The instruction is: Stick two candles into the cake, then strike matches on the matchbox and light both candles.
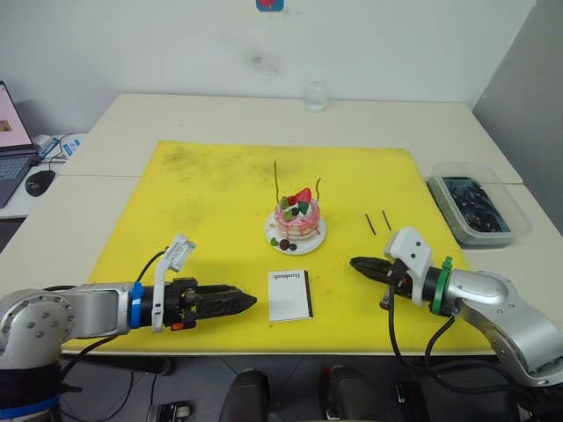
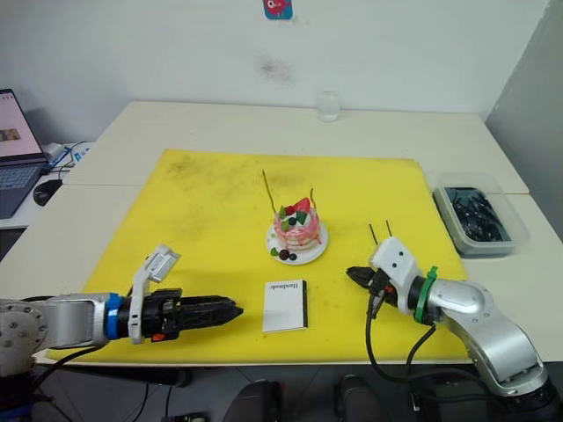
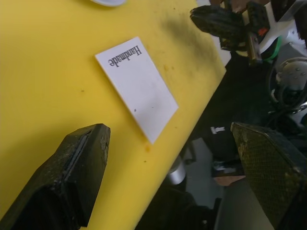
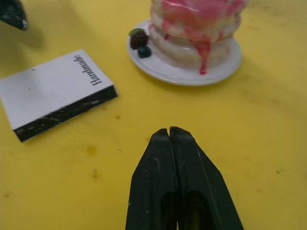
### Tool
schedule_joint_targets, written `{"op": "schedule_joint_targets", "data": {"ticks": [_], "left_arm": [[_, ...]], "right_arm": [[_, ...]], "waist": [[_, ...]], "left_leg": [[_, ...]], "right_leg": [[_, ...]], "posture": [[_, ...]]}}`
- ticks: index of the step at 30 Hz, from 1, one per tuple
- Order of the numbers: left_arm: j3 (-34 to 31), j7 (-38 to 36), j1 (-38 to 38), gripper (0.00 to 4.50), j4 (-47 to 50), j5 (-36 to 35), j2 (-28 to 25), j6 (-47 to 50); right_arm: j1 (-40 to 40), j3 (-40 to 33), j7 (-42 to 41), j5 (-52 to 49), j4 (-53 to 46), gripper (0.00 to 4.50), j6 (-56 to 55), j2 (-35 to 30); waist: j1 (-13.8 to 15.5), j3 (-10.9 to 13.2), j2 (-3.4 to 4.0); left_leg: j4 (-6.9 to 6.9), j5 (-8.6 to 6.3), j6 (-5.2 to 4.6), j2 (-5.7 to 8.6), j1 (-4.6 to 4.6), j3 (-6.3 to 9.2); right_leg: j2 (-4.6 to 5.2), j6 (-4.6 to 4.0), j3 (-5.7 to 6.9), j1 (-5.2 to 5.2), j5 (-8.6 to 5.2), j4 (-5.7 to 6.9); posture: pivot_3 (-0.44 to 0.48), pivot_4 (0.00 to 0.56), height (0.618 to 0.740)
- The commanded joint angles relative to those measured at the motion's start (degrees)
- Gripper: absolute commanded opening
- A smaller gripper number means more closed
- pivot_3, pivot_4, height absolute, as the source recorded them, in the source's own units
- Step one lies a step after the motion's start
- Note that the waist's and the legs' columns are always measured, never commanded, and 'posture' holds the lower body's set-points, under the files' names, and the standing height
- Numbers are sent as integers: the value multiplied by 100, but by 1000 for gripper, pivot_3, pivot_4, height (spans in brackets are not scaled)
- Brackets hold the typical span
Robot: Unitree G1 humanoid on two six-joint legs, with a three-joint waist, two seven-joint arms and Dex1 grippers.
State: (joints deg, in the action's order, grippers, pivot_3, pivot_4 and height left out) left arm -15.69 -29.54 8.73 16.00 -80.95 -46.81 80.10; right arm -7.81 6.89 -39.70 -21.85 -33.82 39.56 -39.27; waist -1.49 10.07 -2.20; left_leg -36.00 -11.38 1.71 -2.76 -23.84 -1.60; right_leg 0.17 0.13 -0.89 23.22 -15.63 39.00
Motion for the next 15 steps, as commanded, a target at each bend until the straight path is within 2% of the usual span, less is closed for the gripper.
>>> {"op": "schedule_joint_targets", "data": {"ticks": [1,6,15], "left_arm": [[234,761,240,4500,-199,-395,229,132],[582,1462,368,4500,-393,-988,365,203],[1106,2486,498,4500,-563,-1849,577,-263]], "right_arm": [[-125,198,-167,-121,-298,19,186,-95],[-322,472,-339,-42,-210,19,329,-187],[-639,920,-490,57,-6,19,577,-196]], "waist": [[2,-1,-8],[1,0,-11],[19,0,-11]], "left_leg": [[0,0,0,0,-2,1],[1,0,0,1,-6,-1],[-3,0,0,7,-4,-1]], "right_leg": [[0,0,0,0,0,-1],[0,1,-3,2,-1,-4],[5,1,-3,-1,0,-2]], "posture": [[0,150,740],[0,150,740],[0,150,740]]}}
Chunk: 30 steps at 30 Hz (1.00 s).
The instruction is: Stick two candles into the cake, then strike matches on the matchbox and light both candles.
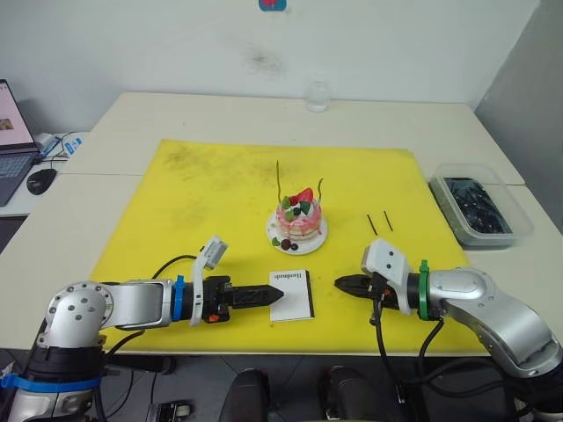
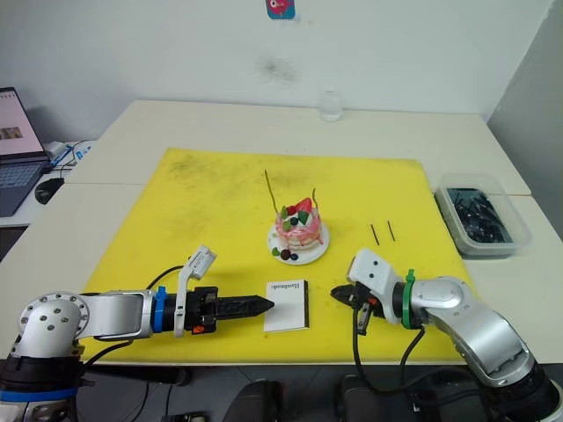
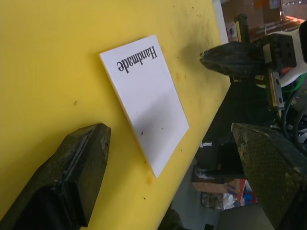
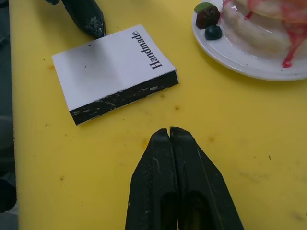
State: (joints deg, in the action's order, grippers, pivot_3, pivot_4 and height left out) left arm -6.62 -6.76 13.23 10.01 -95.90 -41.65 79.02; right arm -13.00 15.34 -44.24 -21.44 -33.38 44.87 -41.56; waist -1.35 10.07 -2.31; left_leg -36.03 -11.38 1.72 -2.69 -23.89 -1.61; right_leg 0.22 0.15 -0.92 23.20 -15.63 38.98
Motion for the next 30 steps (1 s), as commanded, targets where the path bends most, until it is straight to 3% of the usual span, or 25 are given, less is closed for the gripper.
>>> {"op": "schedule_joint_targets", "data": {"ticks": [1,14,30], "left_arm": [[265,283,55,4500,54,-428,81,-212],[910,654,138,4500,114,-496,337,-654],[1033,525,152,4500,16,-16,522,-707]], "right_arm": [[-144,120,-23,25,-31,19,67,55],[-543,707,117,323,356,19,418,395],[-826,733,164,217,235,19,696,872]], "waist": [[7,0,0],[43,-1,-1],[127,-1,0]], "left_leg": [[0,0,0,0,0,-1],[-2,0,0,5,0,-1],[-2,0,0,6,1,0]], "right_leg": [[2,0,-1,0,0,-1],[2,1,-1,-1,0,-2],[0,1,0,-2,1,-3]], "posture": [[0,150,740],[0,150,740],[0,150,740]]}}
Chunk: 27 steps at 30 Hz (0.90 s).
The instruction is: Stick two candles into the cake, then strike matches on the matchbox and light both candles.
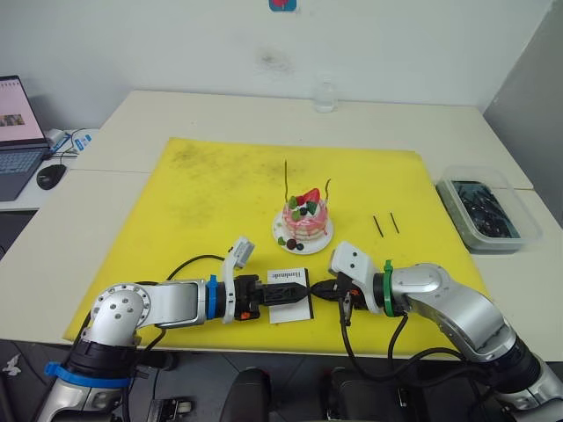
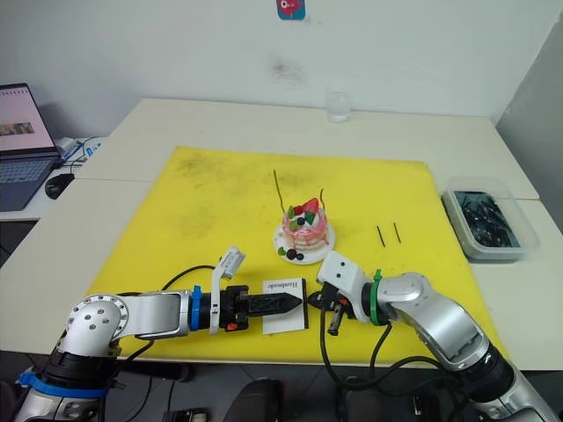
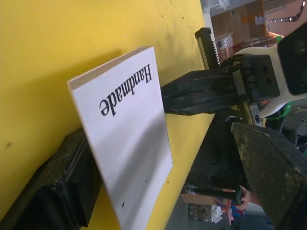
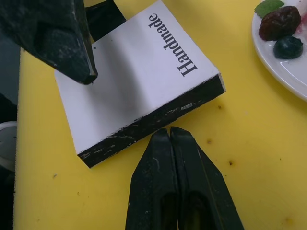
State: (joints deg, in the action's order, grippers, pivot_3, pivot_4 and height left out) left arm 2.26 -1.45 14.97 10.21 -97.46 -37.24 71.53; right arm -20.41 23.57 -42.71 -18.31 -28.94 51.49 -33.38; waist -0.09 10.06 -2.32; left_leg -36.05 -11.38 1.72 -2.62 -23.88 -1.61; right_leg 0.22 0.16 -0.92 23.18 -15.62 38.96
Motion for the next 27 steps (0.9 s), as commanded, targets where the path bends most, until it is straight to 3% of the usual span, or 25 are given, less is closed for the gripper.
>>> {"op": "schedule_joint_targets", "data": {"ticks": [1,6,15,20,24,27], "left_arm": [[149,-4,-12,4500,-12,167,89,43],[114,16,39,4500,-67,472,159,17],[39,-283,32,1549,107,1207,299,6],[-137,-591,271,34,282,905,182,217],[-53,-1060,675,34,291,498,53,533],[207,-1309,977,34,133,701,174,703]], "right_arm": [[-92,-98,26,-108,-214,19,65,75],[-103,-107,82,-132,-220,19,151,96],[-66,-248,223,-225,-297,0,303,139],[21,-743,249,-446,-581,0,540,-18],[125,-1381,251,-738,-853,0,814,-271],[313,-1836,224,-953,-1047,0,982,-559]], "waist": [[0,0,0],[6,0,0],[6,0,0],[8,1,-1],[1,1,-2],[-3,1,-2]], "left_leg": [[0,0,0,0,0,-1],[-1,0,0,2,0,-1],[-1,0,0,2,-1,-1],[0,0,0,1,-4,0],[2,0,0,-1,-7,3],[4,0,0,0,-8,2]], "right_leg": [[0,0,-1,0,0,0],[1,1,-1,-1,0,0],[1,1,-1,-1,1,-1],[2,1,0,1,1,-2],[-1,0,4,4,0,-3],[-3,-1,3,5,-1,-5]], "posture": [[0,150,740],[0,150,740],[0,150,740],[0,150,740],[0,150,740],[0,150,740]]}}
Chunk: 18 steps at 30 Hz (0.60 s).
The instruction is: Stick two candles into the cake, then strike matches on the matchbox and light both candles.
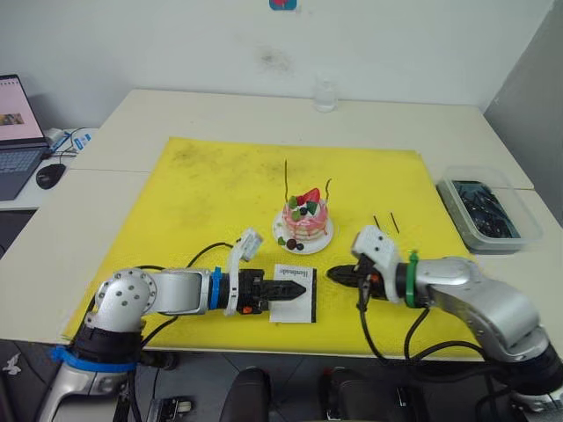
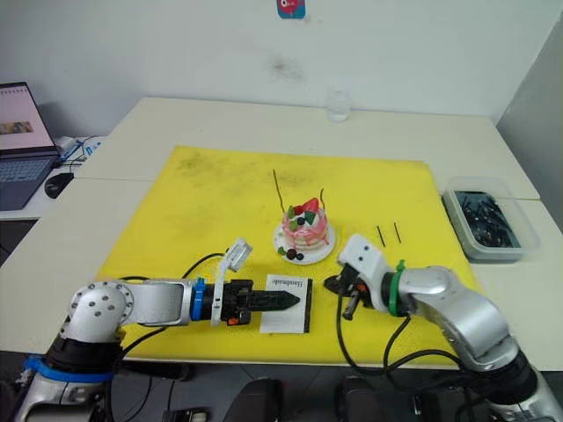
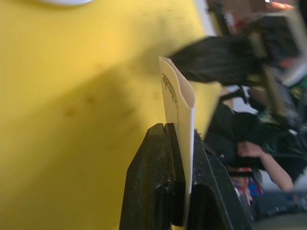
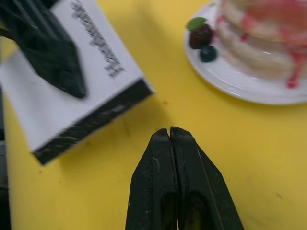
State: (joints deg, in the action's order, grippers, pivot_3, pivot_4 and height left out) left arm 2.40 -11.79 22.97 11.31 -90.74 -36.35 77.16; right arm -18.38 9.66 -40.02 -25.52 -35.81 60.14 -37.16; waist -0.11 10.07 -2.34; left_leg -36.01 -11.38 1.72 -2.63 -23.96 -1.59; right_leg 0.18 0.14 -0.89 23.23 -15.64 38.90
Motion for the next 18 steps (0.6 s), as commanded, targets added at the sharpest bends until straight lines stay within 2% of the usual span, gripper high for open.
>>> {"op": "schedule_joint_targets", "data": {"ticks": [1,5,10,14,18], "left_arm": [[304,-355,235,34,-65,216,154,164],[696,-670,355,34,-432,1041,439,110],[936,-1262,462,34,-619,1954,546,-54],[934,-1582,416,34,-630,2348,557,-33],[833,-1718,341,1096,-573,2515,601,38]], "right_arm": [[188,-561,-42,-292,-426,0,165,-270],[543,-724,64,-471,-654,0,319,-423],[881,-473,353,-450,-779,0,313,-262],[1004,-245,543,-399,-782,0,271,-143],[1074,-93,656,-376,-759,0,231,-104]], "waist": [[0,0,0],[-2,0,0],[-25,0,0],[-28,0,0],[-33,0,0]], "left_leg": [[2,0,0,0,0,0],[4,0,0,3,0,-1],[4,0,0,3,0,4],[3,0,0,0,3,7],[3,0,0,-3,0,0]], "right_leg": [[0,0,0,0,0,-2],[-4,1,-1,0,-2,-5],[-14,1,2,4,-2,1],[-17,-1,3,3,-2,3],[-12,0,-3,3,-2,-1]], "posture": [[0,150,740],[0,150,740],[0,150,740],[0,150,740],[0,150,740]]}}
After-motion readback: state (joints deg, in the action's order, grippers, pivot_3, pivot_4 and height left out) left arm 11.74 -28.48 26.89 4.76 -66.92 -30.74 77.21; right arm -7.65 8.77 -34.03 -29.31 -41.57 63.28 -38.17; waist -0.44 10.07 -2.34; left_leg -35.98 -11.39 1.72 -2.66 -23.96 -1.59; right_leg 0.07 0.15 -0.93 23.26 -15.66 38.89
